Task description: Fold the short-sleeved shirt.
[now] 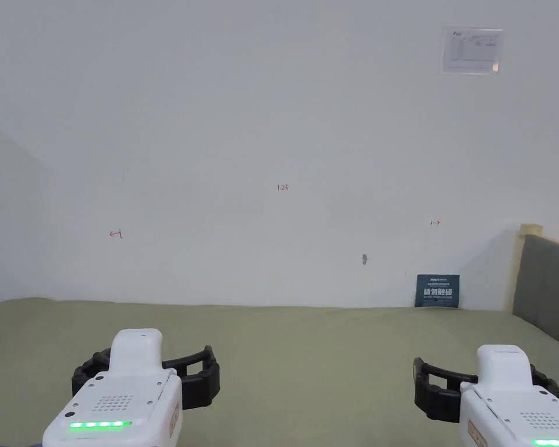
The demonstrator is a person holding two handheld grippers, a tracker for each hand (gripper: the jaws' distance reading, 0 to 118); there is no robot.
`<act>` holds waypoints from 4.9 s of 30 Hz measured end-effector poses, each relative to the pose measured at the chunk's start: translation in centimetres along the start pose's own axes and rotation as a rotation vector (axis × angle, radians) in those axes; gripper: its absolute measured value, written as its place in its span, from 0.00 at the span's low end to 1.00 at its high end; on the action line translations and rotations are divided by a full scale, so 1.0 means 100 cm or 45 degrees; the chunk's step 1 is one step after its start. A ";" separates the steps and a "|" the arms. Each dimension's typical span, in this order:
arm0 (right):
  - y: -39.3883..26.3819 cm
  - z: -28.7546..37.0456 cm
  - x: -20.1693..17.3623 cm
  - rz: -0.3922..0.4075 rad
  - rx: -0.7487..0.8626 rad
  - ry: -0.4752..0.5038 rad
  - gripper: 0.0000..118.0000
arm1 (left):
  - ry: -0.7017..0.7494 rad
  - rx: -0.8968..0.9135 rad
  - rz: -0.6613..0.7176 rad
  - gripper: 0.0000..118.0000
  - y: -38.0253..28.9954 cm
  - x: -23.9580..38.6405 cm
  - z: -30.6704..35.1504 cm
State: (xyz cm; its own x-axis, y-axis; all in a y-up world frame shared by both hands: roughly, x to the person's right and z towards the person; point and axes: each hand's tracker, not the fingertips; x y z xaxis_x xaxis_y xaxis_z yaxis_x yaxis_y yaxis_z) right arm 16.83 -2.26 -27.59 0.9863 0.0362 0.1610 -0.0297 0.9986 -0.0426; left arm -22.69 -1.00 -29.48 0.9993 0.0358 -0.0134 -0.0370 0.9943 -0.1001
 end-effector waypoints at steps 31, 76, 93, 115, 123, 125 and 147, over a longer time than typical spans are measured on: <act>0.004 0.001 -0.002 0.015 0.009 -0.005 1.00 | -0.024 0.028 0.005 1.00 0.008 -0.007 0.004; 0.004 0.002 -0.003 0.030 -0.018 -0.005 1.00 | -0.027 0.010 -0.004 1.00 0.006 -0.002 0.005; 0.006 -0.002 0.000 0.022 -0.025 -0.022 1.00 | -0.032 -0.005 0.025 1.00 0.009 -0.008 -0.002; -0.017 -0.006 -0.007 0.078 -0.114 0.004 0.00 | 0.068 -0.026 0.002 0.00 -0.006 -0.014 -0.001; 0.004 -0.026 -0.076 0.083 -0.080 0.159 0.00 | 0.135 0.011 -0.029 0.00 -0.002 -0.063 0.015; 0.003 -0.034 -0.105 0.054 -0.079 0.245 0.00 | 0.203 0.007 -0.037 0.00 0.001 -0.091 0.025; -0.019 -0.052 -0.357 0.051 -0.126 0.770 0.00 | 0.427 -0.425 -0.062 0.00 0.016 -0.305 0.010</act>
State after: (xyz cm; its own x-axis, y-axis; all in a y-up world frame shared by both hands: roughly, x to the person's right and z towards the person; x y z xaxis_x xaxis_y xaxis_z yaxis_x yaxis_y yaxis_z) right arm -17.46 -5.64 -38.40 0.9029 0.0172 -0.4295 -0.0821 0.9877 -0.1329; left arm -53.25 -0.41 -28.24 0.9437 -0.0992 -0.3155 -0.0460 0.9053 -0.4223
